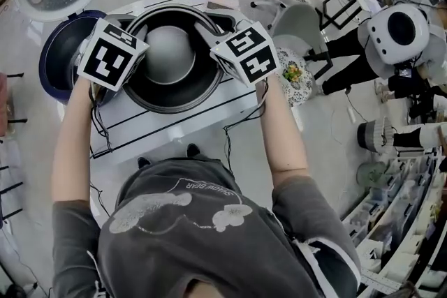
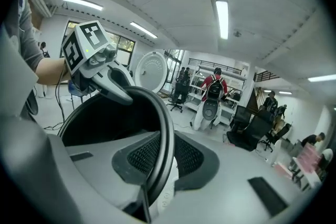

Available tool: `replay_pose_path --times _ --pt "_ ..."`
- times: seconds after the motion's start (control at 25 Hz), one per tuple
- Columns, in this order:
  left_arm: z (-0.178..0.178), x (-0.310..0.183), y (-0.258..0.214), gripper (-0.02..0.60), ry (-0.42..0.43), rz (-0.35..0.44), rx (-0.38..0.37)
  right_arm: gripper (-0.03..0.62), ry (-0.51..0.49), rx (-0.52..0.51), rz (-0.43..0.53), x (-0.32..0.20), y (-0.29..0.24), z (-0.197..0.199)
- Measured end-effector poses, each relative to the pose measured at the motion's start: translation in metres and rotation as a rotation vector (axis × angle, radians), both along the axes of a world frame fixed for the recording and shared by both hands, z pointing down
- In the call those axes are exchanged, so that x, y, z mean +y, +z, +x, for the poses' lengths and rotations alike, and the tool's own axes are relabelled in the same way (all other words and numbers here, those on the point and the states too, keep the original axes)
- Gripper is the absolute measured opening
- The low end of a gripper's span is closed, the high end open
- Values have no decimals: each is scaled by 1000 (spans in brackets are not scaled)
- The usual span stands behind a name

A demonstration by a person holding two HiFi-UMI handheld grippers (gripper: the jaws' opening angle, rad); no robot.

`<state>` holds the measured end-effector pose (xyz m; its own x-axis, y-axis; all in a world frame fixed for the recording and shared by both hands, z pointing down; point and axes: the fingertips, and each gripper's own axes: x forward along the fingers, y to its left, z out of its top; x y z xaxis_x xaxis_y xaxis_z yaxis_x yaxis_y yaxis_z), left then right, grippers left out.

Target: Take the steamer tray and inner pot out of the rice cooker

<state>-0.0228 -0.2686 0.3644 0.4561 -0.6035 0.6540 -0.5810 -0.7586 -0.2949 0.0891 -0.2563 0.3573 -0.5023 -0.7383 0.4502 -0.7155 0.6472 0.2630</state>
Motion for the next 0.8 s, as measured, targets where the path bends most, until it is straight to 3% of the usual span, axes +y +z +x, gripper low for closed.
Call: replay_pose_path --times 0.2,0.32,0.4,0.8 --pt "4 12 51 44 -59 -107 -8 93 -51 11 -103 5 51 5" --pt "9 17 68 44 -81 -131 2 93 -78 21 -144 7 72 7" --pt "14 17 73 44 -83 -123 19 94 -97 27 -161 8 84 7" --pt "9 23 132 55 -174 -287 96 94 -175 74 -228 0 132 3"
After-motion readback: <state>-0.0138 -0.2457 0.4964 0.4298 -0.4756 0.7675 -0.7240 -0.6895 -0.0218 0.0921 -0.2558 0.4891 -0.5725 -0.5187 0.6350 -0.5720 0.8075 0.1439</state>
